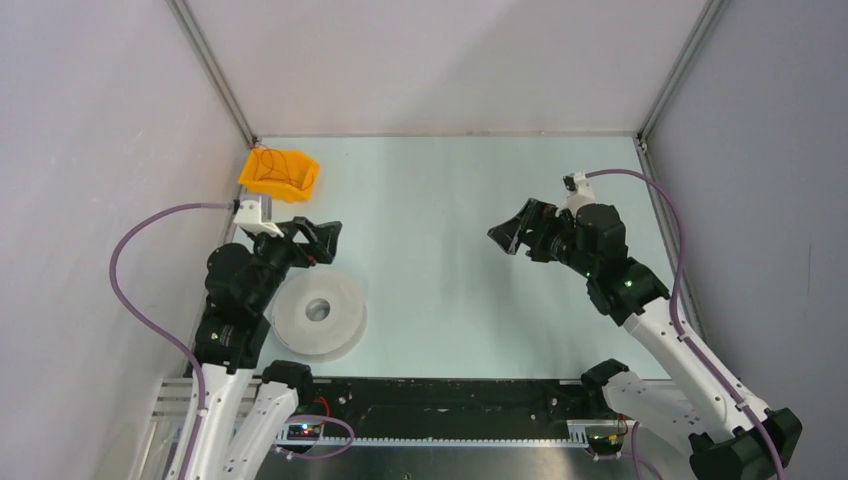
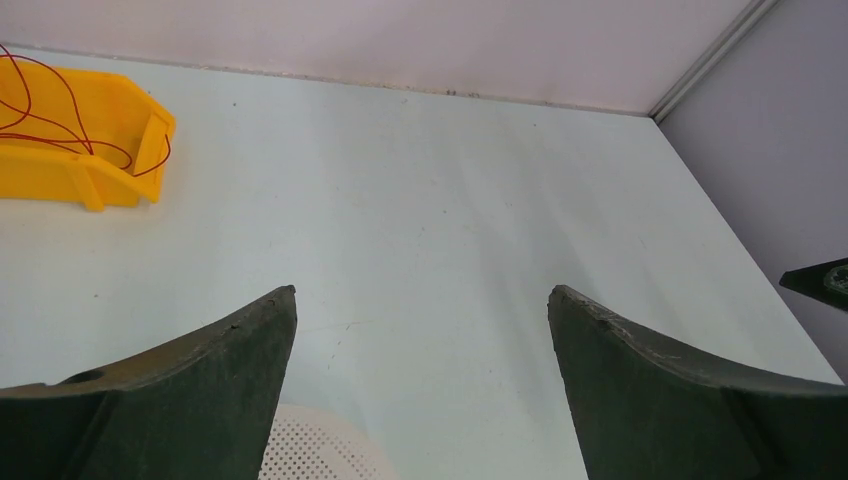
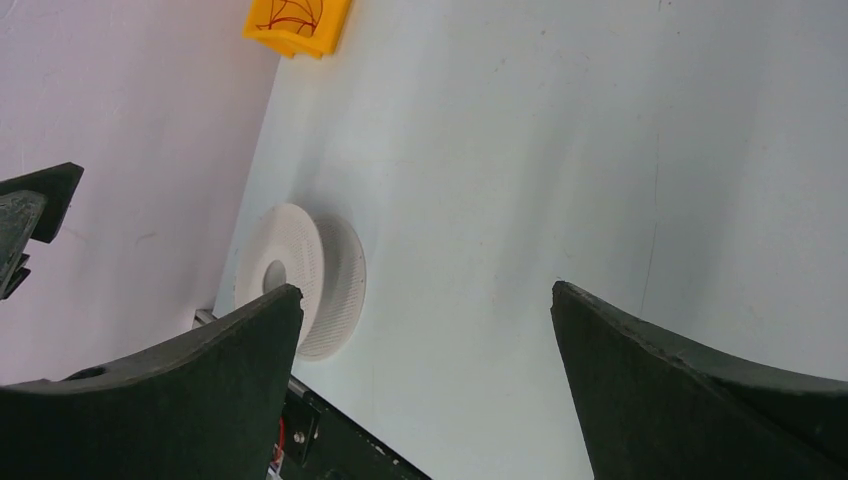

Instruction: Wrap the cables

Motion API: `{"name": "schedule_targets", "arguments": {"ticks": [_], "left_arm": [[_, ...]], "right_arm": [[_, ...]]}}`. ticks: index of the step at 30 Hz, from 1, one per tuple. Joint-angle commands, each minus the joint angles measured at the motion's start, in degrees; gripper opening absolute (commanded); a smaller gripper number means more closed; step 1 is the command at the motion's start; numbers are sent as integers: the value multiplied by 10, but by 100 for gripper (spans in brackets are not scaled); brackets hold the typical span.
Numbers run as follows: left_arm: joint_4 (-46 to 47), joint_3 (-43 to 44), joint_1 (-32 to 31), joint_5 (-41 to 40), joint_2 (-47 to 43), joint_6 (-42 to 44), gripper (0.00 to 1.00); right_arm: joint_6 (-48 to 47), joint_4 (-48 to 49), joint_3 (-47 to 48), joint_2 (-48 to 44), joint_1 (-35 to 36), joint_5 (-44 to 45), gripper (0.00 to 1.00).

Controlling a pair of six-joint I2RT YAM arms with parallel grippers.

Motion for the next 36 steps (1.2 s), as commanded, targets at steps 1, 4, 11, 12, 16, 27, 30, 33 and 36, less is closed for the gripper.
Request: {"name": "schedule_targets", "arguments": {"ticks": [1, 4, 11, 12, 16, 27, 30, 33, 36], "left_arm": [[14, 2, 4, -7, -5, 5, 98], [14, 0, 4, -16, -7, 7, 98], [12, -3, 4, -56, -24, 12, 98], [11, -4, 4, -61, -26, 14, 98], [10, -9, 3, -97, -43, 21, 98], [-1, -17, 4, -195, -63, 27, 98], [-4, -13, 3, -188, -57, 27, 98], [-5, -15, 3, -188, -57, 29, 98], [-8, -13, 3, -196, -55, 31, 98]], "right_arm": [[8, 32, 22, 3, -1, -10, 99], [11, 40, 22, 12, 1, -15, 99], [15, 77, 21, 56, 22, -45, 99], [15, 92, 18, 61, 28, -50, 99], [7, 179, -18, 90, 63, -67, 97], [29, 425, -43, 285, 202, -93, 54], [54, 500, -43, 363, 227, -117, 49], [101, 597, -38, 434, 240, -148, 44], [139, 633, -4, 520, 249, -201, 42]]}}
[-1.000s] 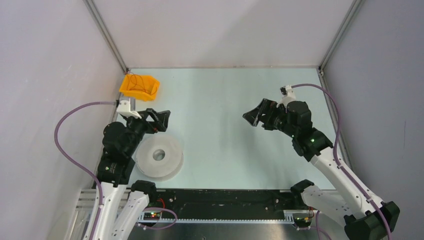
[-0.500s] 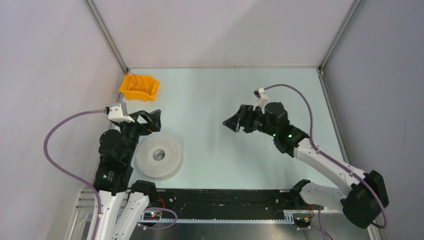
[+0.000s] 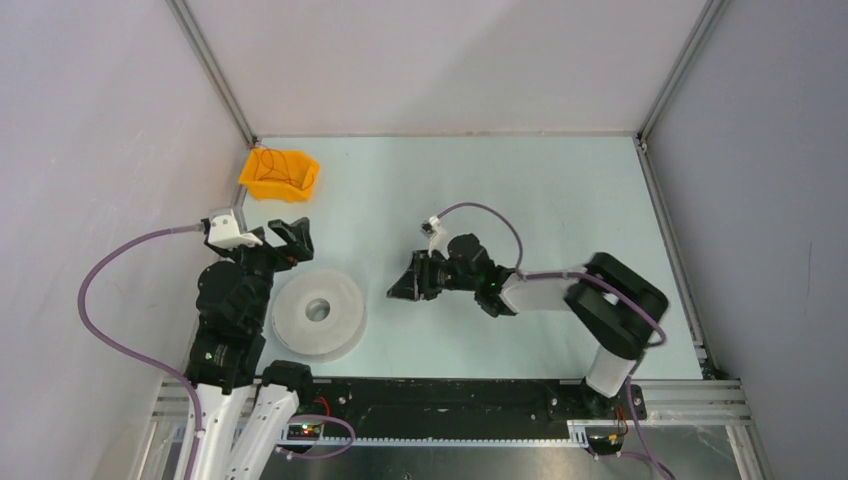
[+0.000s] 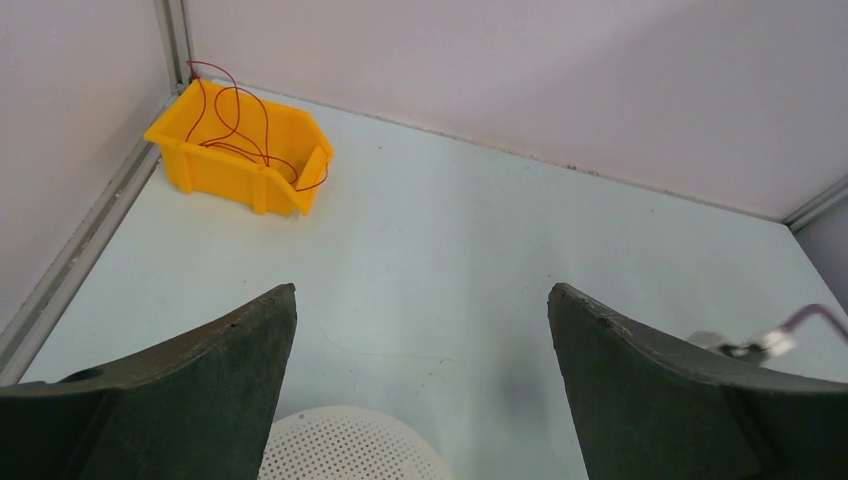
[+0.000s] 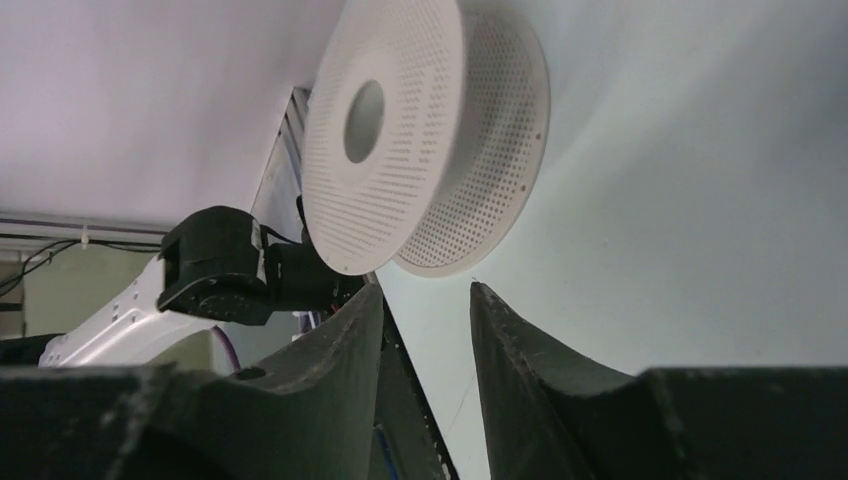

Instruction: Wrap the cables

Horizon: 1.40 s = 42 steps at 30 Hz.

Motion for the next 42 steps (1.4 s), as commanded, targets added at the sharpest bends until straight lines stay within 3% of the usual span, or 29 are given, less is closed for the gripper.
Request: {"name": "schedule_targets", "arguments": {"ticks": [1, 9, 22, 28, 37, 39, 42], "left_arm": [[4, -4, 3, -18, 4, 17, 98], [3, -4, 3, -20, 4, 17, 98], [2, -3, 3, -14, 13, 16, 98], [2, -1, 4, 3, 11, 6, 98], [2, 0, 4, 6, 30, 7, 98], [2, -1, 4, 7, 30, 9, 98], [1, 0, 4, 10, 35, 14, 98]], "right_arm": [[68, 123, 43, 98, 10, -73, 42], [111, 188, 94, 200, 35, -110, 54], [157, 195, 167, 280, 47, -117, 53], [185, 233, 181, 299, 42, -128, 37], [202, 271, 184, 312, 20, -124, 32], [203, 274, 187, 314, 20, -126, 24], [204, 276, 183, 312, 12, -142, 3]]}}
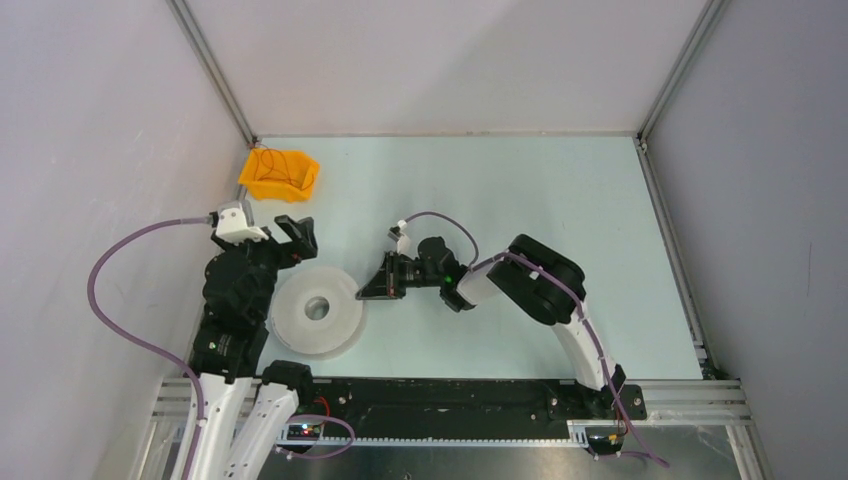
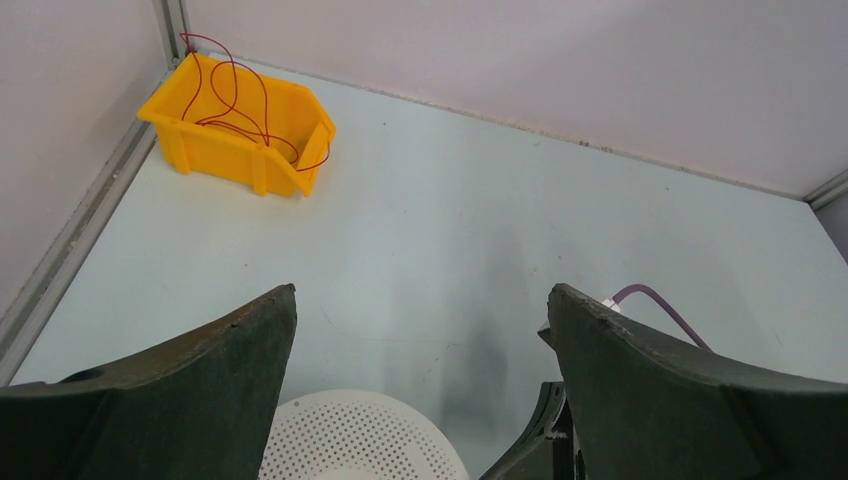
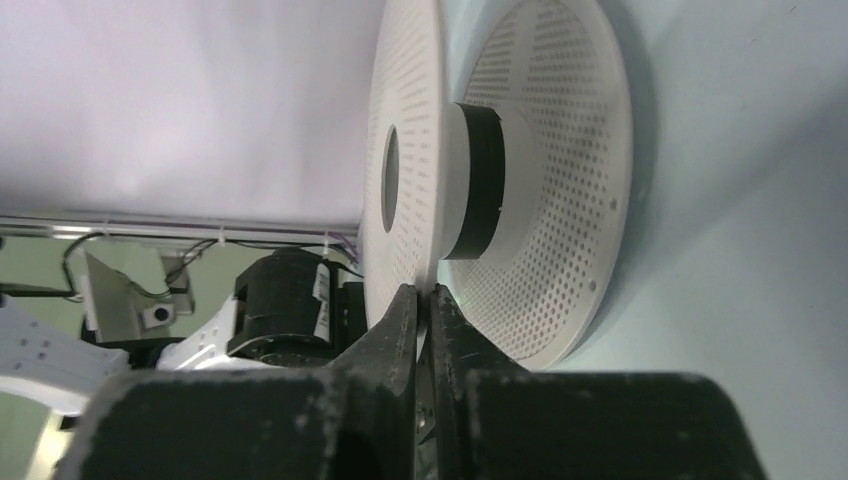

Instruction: Wrap the cables

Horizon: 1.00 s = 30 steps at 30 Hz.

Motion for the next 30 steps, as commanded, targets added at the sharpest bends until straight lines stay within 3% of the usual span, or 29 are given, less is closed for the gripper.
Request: {"name": "schedule_targets", "arguments": {"ticks": [1, 5, 9, 16, 18, 20, 22, 25, 30], "left_arm": [[5, 0, 4, 10, 5, 11, 98], [4, -2, 3, 7, 9, 9, 98], [5, -4, 4, -20, 15, -8, 98], [-8, 17, 7, -50, 92, -8, 98], [-28, 43, 24, -62, 143, -25, 100], [-40, 70, 64, -37, 196, -41, 93], [-40, 89, 117, -3, 248, -103, 87], [-40, 129, 177, -10, 344, -177, 86], [-16, 208, 231, 38, 481, -287, 81]], "right_arm": [[7, 50, 16, 0, -14, -22, 1], [28, 102, -24, -22, -45, -24, 0], [61, 173, -124, -61, -95, -20, 0], [60, 162, -287, -193, -224, -43, 0], [41, 119, -332, -241, -257, -44, 0], [3, 55, -369, -291, -284, -37, 0], [-47, -44, -385, -341, -301, -19, 0], [-116, -211, -387, -420, -309, 21, 1], [-178, -346, -387, -508, -316, 86, 24]]}}
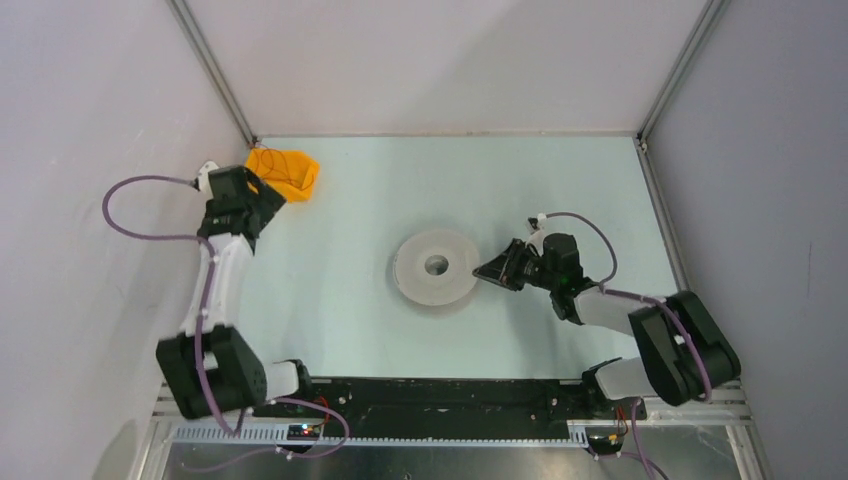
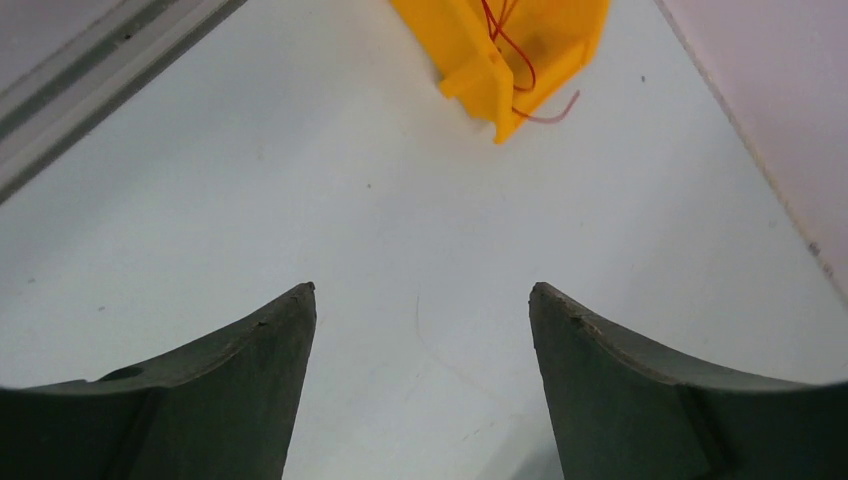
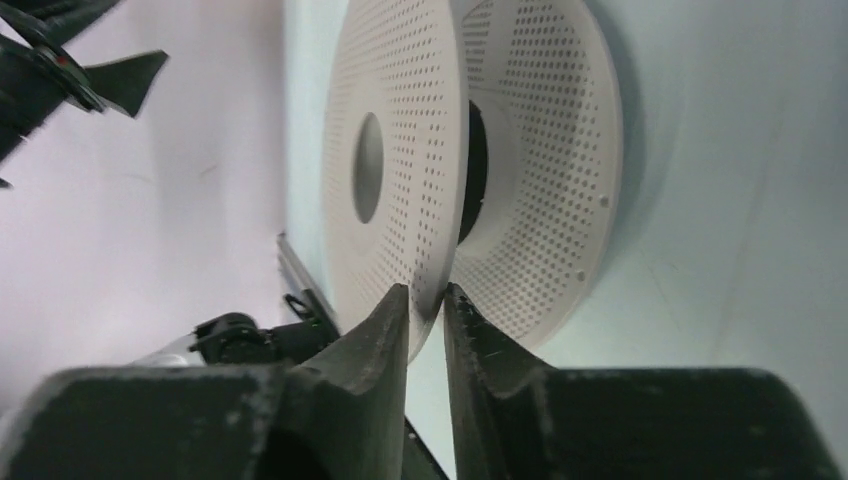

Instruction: Wrap the cables

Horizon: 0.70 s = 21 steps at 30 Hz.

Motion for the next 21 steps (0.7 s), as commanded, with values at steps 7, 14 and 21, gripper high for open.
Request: {"name": "schedule_targets", "arguments": {"ticks": [7, 14, 21], "left_arm": [[33, 208, 56, 77, 272, -144, 55], [37, 330, 63, 79, 410, -202, 52], [39, 401, 63, 68, 477, -206, 49]], "right_arm": [[-117, -198, 1, -136, -32, 66, 40], [-122, -202, 3, -170, -45, 50, 43], [-120, -189, 3, -192, -56, 53, 44]]}}
